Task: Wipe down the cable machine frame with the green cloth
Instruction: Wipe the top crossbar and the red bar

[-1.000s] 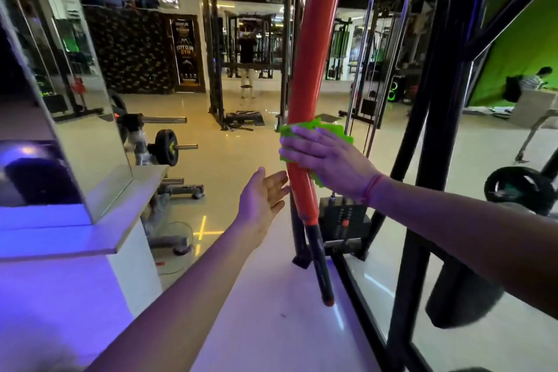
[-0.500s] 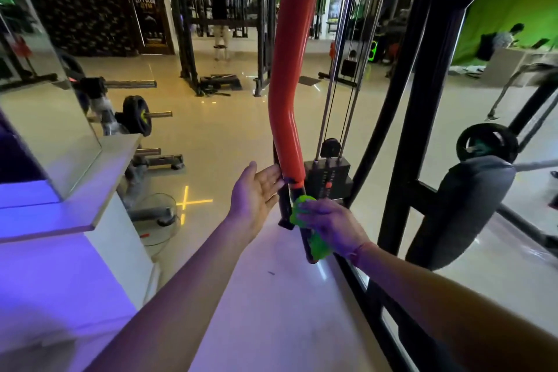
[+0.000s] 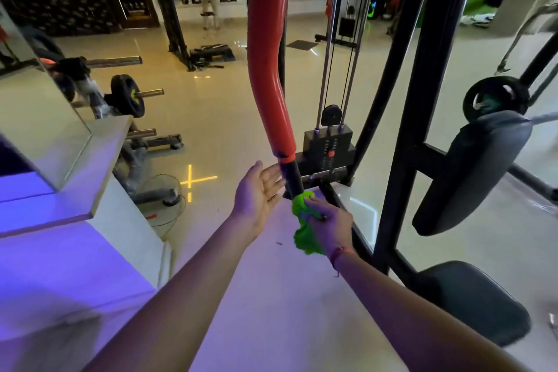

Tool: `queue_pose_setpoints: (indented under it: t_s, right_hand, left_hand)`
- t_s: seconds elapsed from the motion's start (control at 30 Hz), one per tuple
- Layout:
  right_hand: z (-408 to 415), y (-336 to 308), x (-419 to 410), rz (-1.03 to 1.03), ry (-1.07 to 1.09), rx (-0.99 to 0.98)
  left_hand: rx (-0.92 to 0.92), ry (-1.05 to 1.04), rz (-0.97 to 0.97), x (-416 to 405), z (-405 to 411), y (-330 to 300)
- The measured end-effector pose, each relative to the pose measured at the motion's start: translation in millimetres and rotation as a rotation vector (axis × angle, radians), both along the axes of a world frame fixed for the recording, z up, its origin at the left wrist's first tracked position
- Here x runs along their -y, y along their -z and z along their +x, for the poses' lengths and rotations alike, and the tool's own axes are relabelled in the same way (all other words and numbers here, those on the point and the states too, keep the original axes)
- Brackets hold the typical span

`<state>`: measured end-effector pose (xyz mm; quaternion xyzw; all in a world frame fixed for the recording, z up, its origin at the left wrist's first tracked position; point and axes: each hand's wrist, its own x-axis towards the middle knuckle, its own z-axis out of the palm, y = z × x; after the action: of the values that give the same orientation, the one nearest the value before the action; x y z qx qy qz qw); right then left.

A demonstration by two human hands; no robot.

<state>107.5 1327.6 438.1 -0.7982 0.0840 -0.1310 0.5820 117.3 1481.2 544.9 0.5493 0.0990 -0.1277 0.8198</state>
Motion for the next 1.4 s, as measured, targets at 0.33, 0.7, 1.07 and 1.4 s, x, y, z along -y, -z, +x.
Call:
queue_pose_setpoints:
  t_s: [0.33, 0.7, 1.07, 1.4]
  right_hand:
    - [12.7, -15.7, -11.4, -0.158, 0.039, 0.361]
    - [-16.5, 21.6, 5.9, 0.029, 0.254, 0.145]
    - [-32.6, 56.4, 14.4, -0.055, 0.276, -0.047]
    - [-24.1, 67.2, 1.3, 0.121, 0.365, -0.179]
  left_hand:
    - [-0.015, 0.056, 0.060, 8.7, 9.2, 15.8]
    - [-0.048, 0.072, 0.123, 24.3, 11.2, 41.2]
    - [-0.048, -0.007, 0.086, 38.1, 15.2, 42.9]
    - [-0.036, 0.028, 0.047, 50.9, 9.9, 36.1]
